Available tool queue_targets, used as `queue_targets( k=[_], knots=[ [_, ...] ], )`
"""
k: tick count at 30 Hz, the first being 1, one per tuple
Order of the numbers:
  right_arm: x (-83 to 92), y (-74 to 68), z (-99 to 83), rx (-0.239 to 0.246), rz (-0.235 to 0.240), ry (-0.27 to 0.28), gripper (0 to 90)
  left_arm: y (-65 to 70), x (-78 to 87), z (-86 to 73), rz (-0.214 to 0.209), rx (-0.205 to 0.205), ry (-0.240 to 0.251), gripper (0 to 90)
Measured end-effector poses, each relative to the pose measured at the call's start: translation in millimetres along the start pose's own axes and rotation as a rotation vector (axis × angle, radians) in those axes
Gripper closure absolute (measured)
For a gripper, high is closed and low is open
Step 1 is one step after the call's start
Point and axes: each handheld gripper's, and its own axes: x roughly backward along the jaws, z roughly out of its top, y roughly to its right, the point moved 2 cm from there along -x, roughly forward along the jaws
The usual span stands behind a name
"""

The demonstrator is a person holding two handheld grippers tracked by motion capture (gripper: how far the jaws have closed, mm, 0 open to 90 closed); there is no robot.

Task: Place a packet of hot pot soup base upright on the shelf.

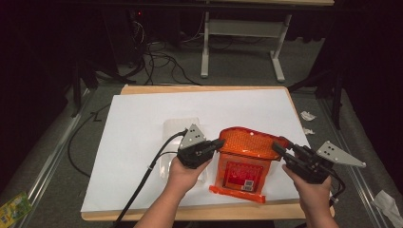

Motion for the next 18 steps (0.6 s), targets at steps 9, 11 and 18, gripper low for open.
queue_targets(
  k=[9, 11, 18],
  knots=[
    [-13.6, 10.0, -25.5, -0.085, 0.073, -0.136, 20.8, 1.8, 0.9, -0.4, 0.007, -0.020, 0.002, 90.0],
    [-18.6, 10.6, -35.4, -0.103, 0.109, -0.171, 20.9, 2.2, 1.1, -0.4, 0.006, -0.020, 0.002, 90.0],
    [-32.4, 5.1, -52.0, -0.099, 0.202, -0.251, 25.6, 4.0, 2.7, -0.2, 0.006, -0.022, 0.002, 89.9]
  ],
)
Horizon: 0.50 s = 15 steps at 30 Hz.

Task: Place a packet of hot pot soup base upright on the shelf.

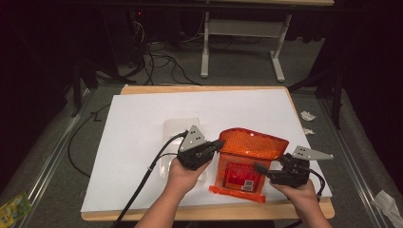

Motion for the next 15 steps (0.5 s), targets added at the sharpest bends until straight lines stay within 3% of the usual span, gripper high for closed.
queue_targets(
  k=[4, 10, 15],
  knots=[
    [-5.4, -3.0, -1.5, 0.010, 0.030, -0.029, 29.0, 0.9, 1.2, 0.2, 0.001, -0.002, -0.002, 89.6],
    [-12.1, -4.1, -6.2, 0.006, 0.043, -0.059, 47.3, 0.8, 1.9, 0.2, 0.010, -0.011, -0.006, 89.1],
    [-12.0, -3.0, -6.9, -0.015, 0.093, -0.059, 59.2, 0.6, 2.7, 0.0, 0.025, -0.022, -0.012, 86.0]
  ],
)
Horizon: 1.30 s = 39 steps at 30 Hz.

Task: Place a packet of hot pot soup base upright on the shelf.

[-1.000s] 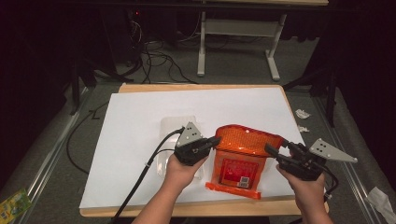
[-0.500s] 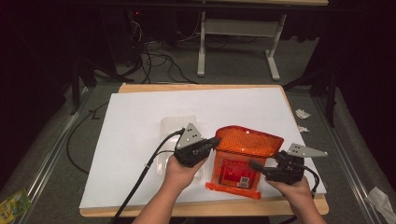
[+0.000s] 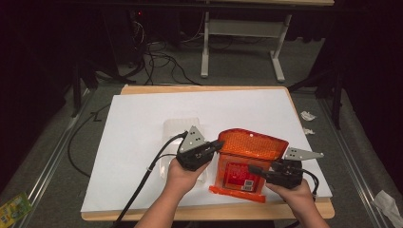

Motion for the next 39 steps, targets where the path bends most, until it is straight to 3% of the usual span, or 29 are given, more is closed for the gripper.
queue_targets(
  k=[3, 7, 11, 17, 23, 27, 32, 34, 36, 39],
  knots=[
    [1.7, -2.8, -0.8, 0.023, 0.036, 0.007, 71.0, -1.8, 0.6, -0.7, 0.038, -0.011, -0.025, 80.1],
    [2.5, -5.5, 0.3, 0.027, 0.035, 0.000, 71.7, -6.5, 3.0, -6.6, 0.099, -0.025, -0.080, 55.3],
    [2.8, -3.5, -0.3, 0.020, 0.034, -0.003, 71.7, -15.5, 16.5, -15.6, 0.132, 0.008, -0.095, 44.3],
    [3.2, -3.9, -0.2, 0.016, 0.032, -0.008, 71.7, -33.3, 54.6, -28.0, 0.173, 0.083, -0.051, 39.1],
    [3.5, -3.7, -1.3, 0.009, 0.029, -0.005, 71.6, -61.4, 109.9, -49.6, 0.302, 0.092, -0.055, 34.9],
    [3.7, -3.8, -1.6, 0.013, 0.031, -0.004, 71.6, -78.0, 137.3, -72.4, 0.367, 0.105, -0.096, 33.0],
    [3.8, -4.4, -1.9, 0.012, 0.026, -0.003, 71.5, -90.1, 151.7, -114.0, 0.420, 0.128, -0.129, 31.7],
    [4.0, -5.0, -2.0, 0.014, 0.021, -0.004, 71.5, -92.7, 150.2, -133.2, 0.401, 0.163, -0.165, 32.6],
    [3.9, -5.1, -1.6, 0.021, 0.021, -0.005, 71.5, -97.6, 147.6, -140.0, 0.401, 0.173, -0.211, 30.9],
    [4.0, -5.3, -1.5, 0.023, 0.023, -0.008, 71.6, -102.8, 148.1, -141.5, 0.402, 0.221, -0.178, 30.7]
  ],
)
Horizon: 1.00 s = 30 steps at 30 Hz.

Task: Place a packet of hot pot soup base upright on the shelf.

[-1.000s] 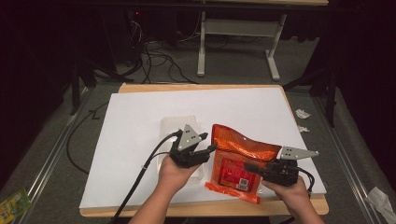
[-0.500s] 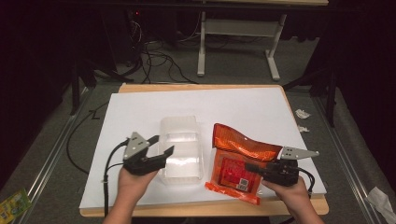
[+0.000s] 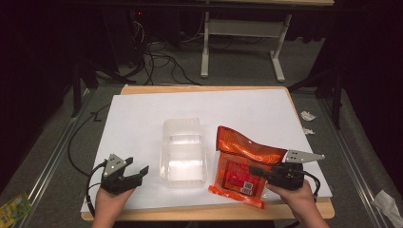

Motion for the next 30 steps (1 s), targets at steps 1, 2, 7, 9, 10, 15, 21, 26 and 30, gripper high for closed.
queue_targets(
  k=[1, 2, 7, 9, 10, 15, 21, 26, 30],
  knots=[
    [0.1, -0.1, 0.0, -0.001, 0.000, -0.001, 71.6, 0.0, -0.7, 0.3, 0.000, -0.001, 0.000, 30.7],
    [0.1, -0.3, 0.1, -0.001, 0.000, -0.003, 71.6, 0.9, -1.3, 0.7, 0.004, -0.012, -0.003, 30.6],
    [0.0, -2.5, 1.9, 0.004, -0.004, -0.012, 71.8, 3.6, -1.0, 0.4, 0.005, -0.037, -0.006, 30.6],
    [0.1, -4.2, 2.6, 0.007, -0.006, -0.015, 71.8, 3.2, -0.3, 0.6, 0.003, -0.035, 0.002, 30.5],
    [0.1, -5.4, 3.3, 0.005, -0.005, -0.015, 71.9, 2.9, -0.1, 0.9, 0.001, -0.031, 0.007, 30.5],
    [0.8, -13.9, 9.6, 0.019, -0.022, -0.004, 72.0, 3.1, 0.3, 1.1, 0.000, -0.036, 0.016, 30.5],
    [9.7, -20.1, 18.4, 0.056, -0.079, 0.030, 72.2, 5.1, 1.6, 2.2, -0.008, -0.050, 0.032, 30.4],
    [19.1, -19.7, 25.5, 0.054, -0.142, 0.082, 72.2, 5.7, 1.8, 2.9, -0.012, -0.055, 0.037, 30.4],
    [22.8, -19.3, 30.4, 0.067, -0.197, 0.115, 72.2, 5.6, 2.0, 2.7, -0.012, -0.054, 0.038, 30.3]
  ],
)
